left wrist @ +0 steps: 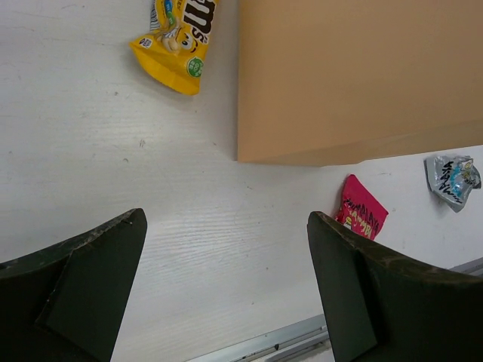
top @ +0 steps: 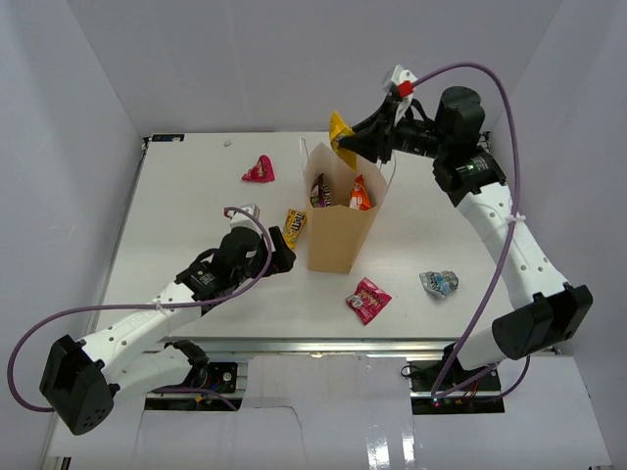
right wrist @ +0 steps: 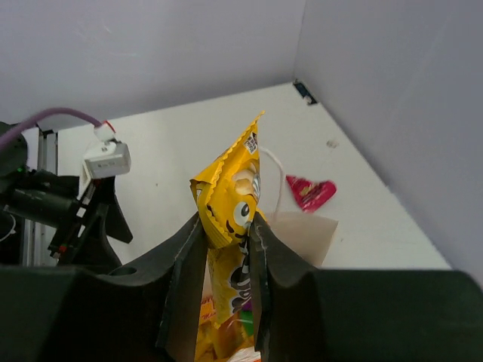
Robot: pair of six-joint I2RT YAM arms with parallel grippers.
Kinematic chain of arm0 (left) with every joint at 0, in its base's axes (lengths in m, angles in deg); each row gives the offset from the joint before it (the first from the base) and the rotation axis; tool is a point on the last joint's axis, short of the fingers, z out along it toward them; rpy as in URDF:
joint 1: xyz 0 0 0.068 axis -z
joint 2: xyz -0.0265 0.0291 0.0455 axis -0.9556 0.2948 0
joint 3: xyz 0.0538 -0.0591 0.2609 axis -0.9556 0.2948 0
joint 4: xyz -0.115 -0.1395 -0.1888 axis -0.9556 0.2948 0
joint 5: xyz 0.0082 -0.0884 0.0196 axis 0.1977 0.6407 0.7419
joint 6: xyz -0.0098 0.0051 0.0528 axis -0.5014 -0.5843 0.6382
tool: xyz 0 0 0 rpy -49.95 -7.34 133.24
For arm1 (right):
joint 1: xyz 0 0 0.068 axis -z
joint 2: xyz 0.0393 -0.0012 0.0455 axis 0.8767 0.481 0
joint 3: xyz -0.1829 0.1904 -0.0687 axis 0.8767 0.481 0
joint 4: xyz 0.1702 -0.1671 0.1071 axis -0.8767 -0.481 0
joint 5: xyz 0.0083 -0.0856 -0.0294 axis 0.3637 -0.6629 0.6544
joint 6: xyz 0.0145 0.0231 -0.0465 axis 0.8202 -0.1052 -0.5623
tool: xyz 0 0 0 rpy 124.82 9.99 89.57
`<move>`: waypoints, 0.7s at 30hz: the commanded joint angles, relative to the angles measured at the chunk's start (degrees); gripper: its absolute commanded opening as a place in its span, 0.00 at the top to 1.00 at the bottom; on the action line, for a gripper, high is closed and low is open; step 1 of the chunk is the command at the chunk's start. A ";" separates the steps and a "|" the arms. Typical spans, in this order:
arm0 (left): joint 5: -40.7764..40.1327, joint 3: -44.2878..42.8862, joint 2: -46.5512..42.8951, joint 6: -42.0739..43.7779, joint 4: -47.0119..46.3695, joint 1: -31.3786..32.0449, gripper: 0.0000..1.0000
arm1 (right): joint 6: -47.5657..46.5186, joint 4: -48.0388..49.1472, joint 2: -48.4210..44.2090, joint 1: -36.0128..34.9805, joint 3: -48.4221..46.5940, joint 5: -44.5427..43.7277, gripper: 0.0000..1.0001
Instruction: Place the snacks into the paper bag
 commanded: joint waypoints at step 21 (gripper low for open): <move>27.28 -18.73 28.87 19.85 -2.33 -21.85 0.06 | -8.69 -10.08 -5.63 6.45 -0.32 0.27 0.24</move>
